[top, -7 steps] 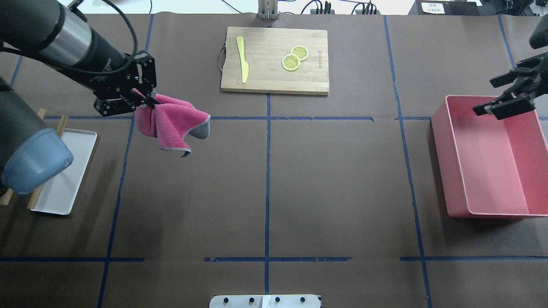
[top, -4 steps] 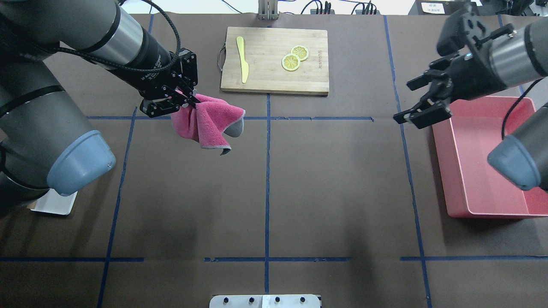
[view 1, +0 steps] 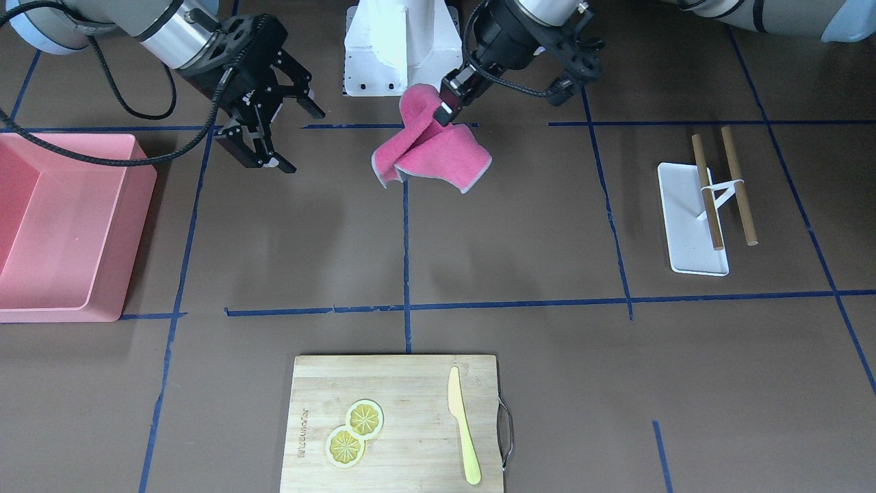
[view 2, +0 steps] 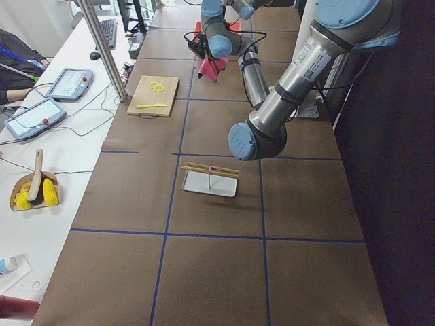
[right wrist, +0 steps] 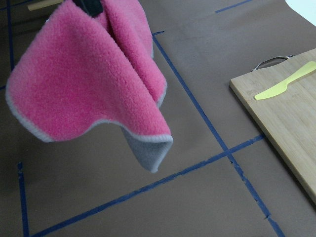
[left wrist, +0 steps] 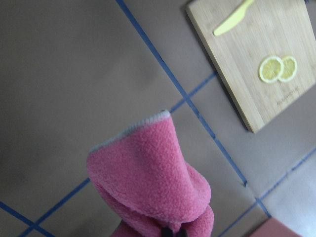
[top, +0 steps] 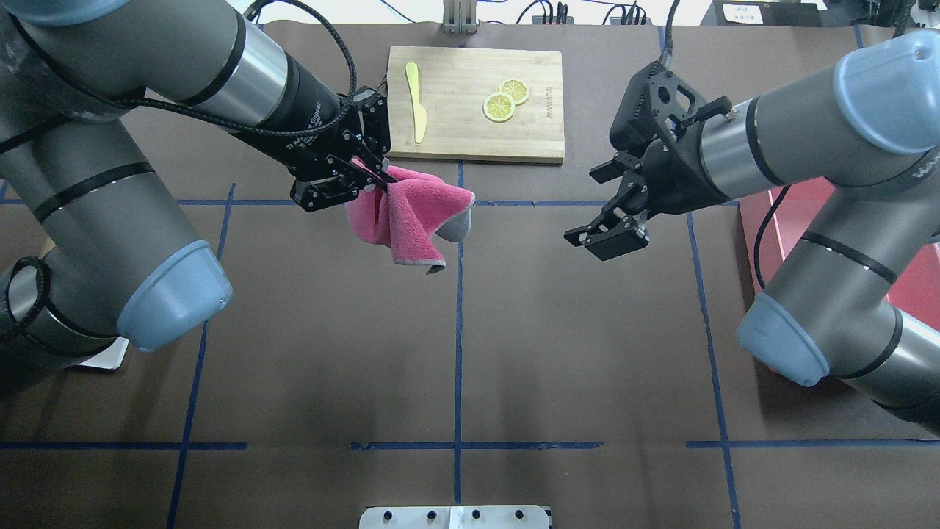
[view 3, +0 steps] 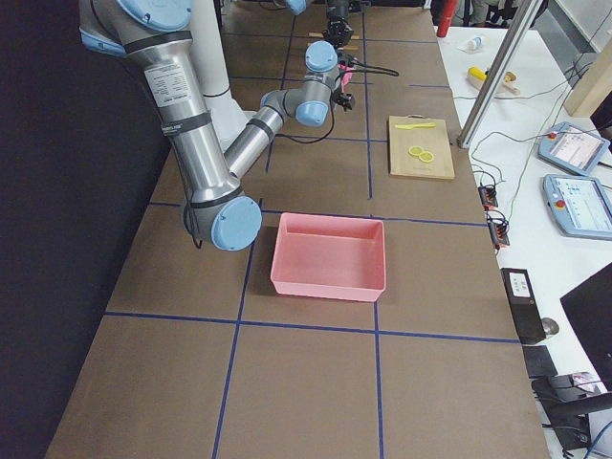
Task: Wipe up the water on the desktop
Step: 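Lift the towel toward the table center with the left gripper while the right gripper approaches, then grasp the hanging towel with the right gripper beside the left gripper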
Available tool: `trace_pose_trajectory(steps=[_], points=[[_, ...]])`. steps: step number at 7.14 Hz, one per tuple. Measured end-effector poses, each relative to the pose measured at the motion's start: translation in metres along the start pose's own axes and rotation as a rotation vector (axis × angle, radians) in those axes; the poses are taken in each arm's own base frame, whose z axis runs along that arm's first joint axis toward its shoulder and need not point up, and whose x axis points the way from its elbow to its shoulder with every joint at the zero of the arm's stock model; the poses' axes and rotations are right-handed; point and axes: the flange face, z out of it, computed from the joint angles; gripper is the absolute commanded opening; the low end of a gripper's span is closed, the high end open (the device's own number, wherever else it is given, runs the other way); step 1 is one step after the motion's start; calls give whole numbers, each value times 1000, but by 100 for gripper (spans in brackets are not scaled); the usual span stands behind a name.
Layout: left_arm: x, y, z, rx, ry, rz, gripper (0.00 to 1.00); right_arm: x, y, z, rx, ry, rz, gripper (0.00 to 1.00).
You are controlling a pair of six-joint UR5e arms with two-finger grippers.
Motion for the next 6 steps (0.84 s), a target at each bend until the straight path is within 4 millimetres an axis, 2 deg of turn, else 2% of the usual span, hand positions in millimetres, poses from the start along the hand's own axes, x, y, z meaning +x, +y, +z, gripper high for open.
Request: trace_pose_trajectory(steps=[2, 4, 6], points=[[0, 15, 2, -56, 49, 27, 0, -10, -1, 7, -2, -16, -7, 100], [2, 22, 12, -92, 72, 34, 0, -18, -5, 12, 2, -31, -10, 100], [7, 26, 20, -103, 73, 24, 0, -37, -20, 21, 25, -33, 1, 100]])
